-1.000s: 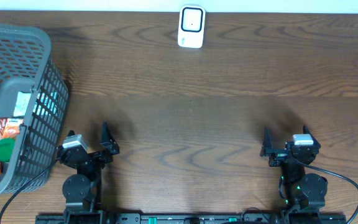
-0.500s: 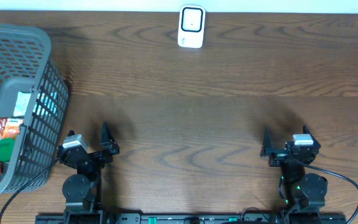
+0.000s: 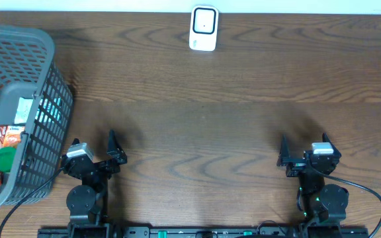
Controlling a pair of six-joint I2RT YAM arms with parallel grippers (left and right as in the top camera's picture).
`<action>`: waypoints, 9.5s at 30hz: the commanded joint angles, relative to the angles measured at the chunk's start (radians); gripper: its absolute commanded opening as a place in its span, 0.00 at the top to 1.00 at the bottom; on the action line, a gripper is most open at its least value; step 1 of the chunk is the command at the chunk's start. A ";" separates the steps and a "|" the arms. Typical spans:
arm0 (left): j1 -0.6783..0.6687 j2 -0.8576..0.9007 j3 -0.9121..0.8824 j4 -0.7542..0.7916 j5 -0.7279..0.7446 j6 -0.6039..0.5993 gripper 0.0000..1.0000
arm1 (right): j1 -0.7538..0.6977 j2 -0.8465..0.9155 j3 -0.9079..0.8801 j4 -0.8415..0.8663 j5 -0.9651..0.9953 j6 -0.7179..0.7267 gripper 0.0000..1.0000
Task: Scan the item barcode
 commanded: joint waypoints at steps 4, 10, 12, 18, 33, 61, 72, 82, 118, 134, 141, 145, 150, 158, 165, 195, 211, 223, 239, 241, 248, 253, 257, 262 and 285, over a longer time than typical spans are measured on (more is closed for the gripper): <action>0.005 -0.001 -0.014 -0.047 -0.016 0.017 0.02 | -0.014 0.000 -0.001 -0.004 -0.001 -0.002 0.01; 0.005 -0.001 -0.014 -0.047 -0.016 0.017 0.02 | -0.014 0.000 -0.001 -0.004 -0.001 -0.002 0.01; 0.005 -0.001 -0.014 -0.047 -0.016 0.017 0.02 | -0.014 0.000 -0.001 -0.004 -0.001 -0.002 0.01; 0.005 -0.001 -0.014 -0.047 -0.016 0.016 0.02 | -0.014 0.000 -0.001 -0.004 -0.001 -0.002 0.01; 0.005 -0.001 -0.014 -0.047 -0.016 0.017 0.02 | -0.014 0.000 -0.001 -0.004 -0.001 -0.002 0.01; 0.004 0.085 0.040 -0.047 0.264 0.063 0.02 | -0.014 0.000 -0.001 -0.004 -0.001 -0.001 0.01; 0.004 0.375 0.333 -0.053 0.372 0.076 0.02 | -0.014 0.000 -0.001 -0.004 -0.001 -0.002 0.01; 0.004 0.719 0.787 -0.436 0.377 0.077 0.02 | -0.014 0.000 -0.001 -0.004 -0.001 -0.002 0.01; 0.794 1.535 1.896 -1.273 -0.035 -0.098 0.02 | -0.014 0.000 -0.001 -0.004 -0.001 -0.002 0.01; 0.821 1.630 1.513 -1.070 0.014 0.149 0.02 | -0.014 0.000 -0.001 -0.004 -0.001 -0.002 0.01; 0.821 1.630 1.408 -1.007 0.063 0.234 0.02 | -0.014 0.000 -0.001 -0.004 -0.001 -0.002 0.01; 0.821 1.633 1.371 -0.967 0.062 0.234 0.02 | -0.014 0.000 -0.001 -0.004 -0.001 -0.002 0.01; 0.821 1.635 1.317 -0.895 0.062 0.234 0.02 | -0.014 0.000 -0.001 -0.004 -0.001 -0.002 0.01; 0.824 1.636 1.244 -0.815 0.063 0.232 0.02 | -0.014 0.000 -0.001 -0.004 -0.001 -0.002 0.01; 0.855 1.636 1.187 -0.761 0.063 0.198 0.02 | -0.014 0.000 -0.001 -0.004 -0.001 -0.002 0.01; 0.901 1.781 1.230 -0.799 0.067 0.090 0.28 | -0.014 0.000 -0.001 -0.004 -0.001 -0.002 0.01; 0.901 1.330 1.426 -0.768 0.480 -0.029 0.28 | -0.014 0.000 -0.001 -0.004 -0.001 -0.002 0.01; 0.567 1.147 1.414 -0.607 0.842 -0.329 0.28 | -0.014 0.000 -0.001 -0.004 -0.001 -0.002 0.01; -0.256 1.588 1.389 -0.804 0.243 -0.264 0.28 | -0.014 0.000 -0.001 -0.004 -0.001 -0.002 0.01; -0.310 1.661 1.389 -0.845 0.199 -0.255 0.28 | -0.014 0.000 -0.001 -0.004 -0.001 -0.002 0.01; -0.400 1.867 1.389 -0.873 0.132 -0.176 0.28 | -0.014 0.000 -0.001 -0.004 -0.001 -0.002 0.01; -0.401 1.951 1.389 -0.853 0.132 -0.092 0.28 | -0.014 0.000 -0.001 -0.004 -0.001 -0.002 0.01; -0.401 1.991 1.389 -0.854 0.133 -0.083 0.28 | -0.014 0.000 -0.001 -0.004 -0.001 -0.002 0.01; -0.401 2.011 1.383 -0.853 0.133 -0.080 0.28 | -0.014 0.000 -0.001 -0.004 -0.001 -0.002 0.01; -0.282 1.565 1.849 -1.041 0.061 0.103 0.02 | -0.014 0.000 -0.001 -0.004 -0.001 -0.002 0.01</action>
